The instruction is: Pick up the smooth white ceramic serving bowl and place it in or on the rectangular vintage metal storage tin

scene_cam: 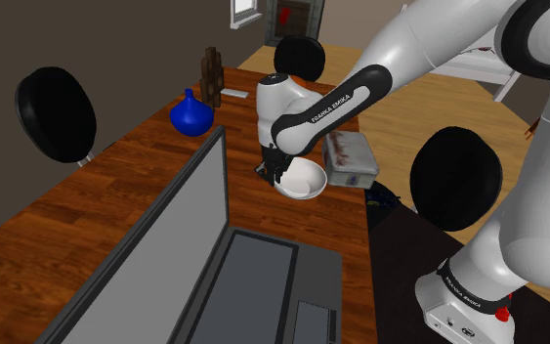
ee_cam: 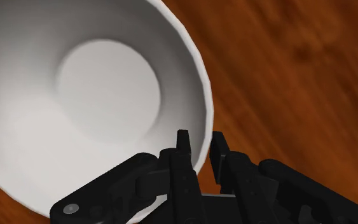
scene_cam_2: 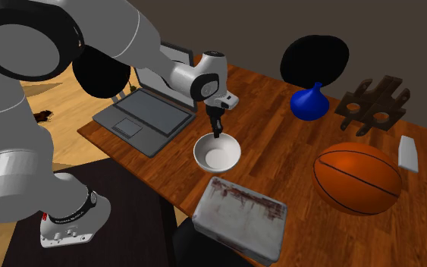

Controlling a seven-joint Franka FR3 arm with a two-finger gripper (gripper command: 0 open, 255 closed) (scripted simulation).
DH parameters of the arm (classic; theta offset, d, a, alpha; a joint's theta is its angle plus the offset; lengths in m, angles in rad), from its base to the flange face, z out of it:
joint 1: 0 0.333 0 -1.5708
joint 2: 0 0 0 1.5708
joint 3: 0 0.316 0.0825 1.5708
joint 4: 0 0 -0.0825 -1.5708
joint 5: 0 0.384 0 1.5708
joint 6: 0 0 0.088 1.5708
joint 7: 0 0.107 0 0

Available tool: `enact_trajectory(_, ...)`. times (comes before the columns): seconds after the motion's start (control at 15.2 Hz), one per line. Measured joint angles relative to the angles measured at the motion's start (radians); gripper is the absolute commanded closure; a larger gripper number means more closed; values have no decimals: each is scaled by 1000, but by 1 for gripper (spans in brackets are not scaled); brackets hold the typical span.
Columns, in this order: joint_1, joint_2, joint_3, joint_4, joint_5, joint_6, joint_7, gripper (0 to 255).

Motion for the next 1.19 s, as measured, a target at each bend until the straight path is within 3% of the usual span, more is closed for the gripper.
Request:
enact_trajectory(0.53, 0, -4, 1, 1, 2, -5, -2, 255)
enact_trajectory(1.19, -10, -90, 13, 25, 39, -110, -38, 255)
